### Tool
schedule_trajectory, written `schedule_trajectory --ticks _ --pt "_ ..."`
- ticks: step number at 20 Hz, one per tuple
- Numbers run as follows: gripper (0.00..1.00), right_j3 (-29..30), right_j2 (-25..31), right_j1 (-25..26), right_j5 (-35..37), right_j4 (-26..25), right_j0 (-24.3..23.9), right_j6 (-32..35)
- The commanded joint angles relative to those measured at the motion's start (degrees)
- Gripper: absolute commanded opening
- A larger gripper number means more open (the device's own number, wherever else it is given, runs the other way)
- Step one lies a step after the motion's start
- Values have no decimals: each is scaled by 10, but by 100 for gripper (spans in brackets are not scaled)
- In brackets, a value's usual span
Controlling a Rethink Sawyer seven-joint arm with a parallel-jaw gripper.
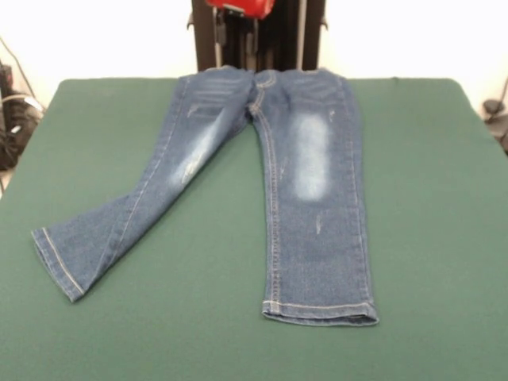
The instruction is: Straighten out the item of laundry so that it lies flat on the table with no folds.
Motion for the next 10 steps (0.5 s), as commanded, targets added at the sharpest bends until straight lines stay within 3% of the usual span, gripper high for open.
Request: schedule_trajectory --ticks 1,10 --pt "100 -113 102 -21 109 61 31 -16" --pt "100 -228 97 44 128 66 48 1"
